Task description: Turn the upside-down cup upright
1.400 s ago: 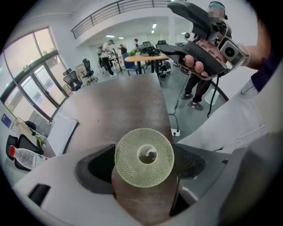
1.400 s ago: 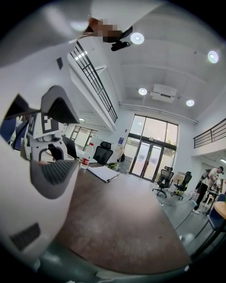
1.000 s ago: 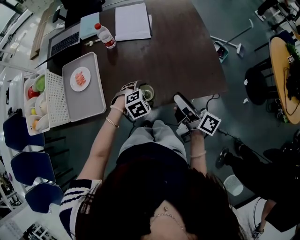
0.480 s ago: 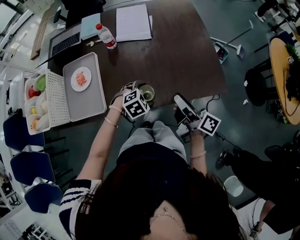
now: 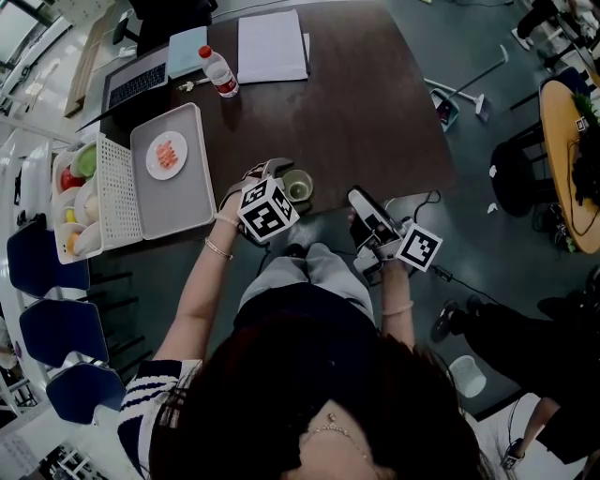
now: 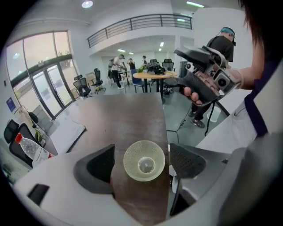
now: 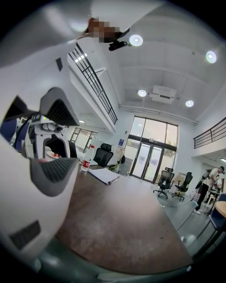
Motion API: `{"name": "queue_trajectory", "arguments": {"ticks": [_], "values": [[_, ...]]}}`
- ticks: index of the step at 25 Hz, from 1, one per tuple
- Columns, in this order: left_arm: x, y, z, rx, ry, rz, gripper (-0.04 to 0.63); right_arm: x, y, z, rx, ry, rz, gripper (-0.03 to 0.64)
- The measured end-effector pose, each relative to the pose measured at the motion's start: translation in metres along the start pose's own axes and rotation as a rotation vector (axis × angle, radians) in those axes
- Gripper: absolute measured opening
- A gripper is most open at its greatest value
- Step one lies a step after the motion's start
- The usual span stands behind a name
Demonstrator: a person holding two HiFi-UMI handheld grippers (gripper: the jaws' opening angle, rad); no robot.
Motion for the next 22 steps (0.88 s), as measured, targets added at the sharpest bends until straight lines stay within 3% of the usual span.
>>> {"name": "queue_trajectory", "arguments": {"ticks": [6,13,16,22], "values": [[0.028,0.001,-0.007,0.053,-0.093,-0.059,0.393,-0.005,0.006,0.006,0.054,0.029,0.006,0.228],[0.065,-0.001,0.002,0.205,-0.264,-0.157,0.393,-0.015,0.013,0.011,0.157,0.029,0.036,0.178],[0.086,0.001,0.005,0.279,-0.376,-0.252,0.271,-0.016,0.013,0.013,0.226,0.028,0.087,0.144],[0.114,-0.004,0.005,0.372,-0.500,-0.325,0.227,-0.024,0.022,0.018,0.421,0.054,0.139,0.096]]}}
Point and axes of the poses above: the fingertips, and each gripper's own axes: x backward along the fingers, y to its left, z out of its underside, the point moved 6 cm from there along x, backward along the fingers, and after that the axes turned 6 degrees about -y, right-handed, at the moved point
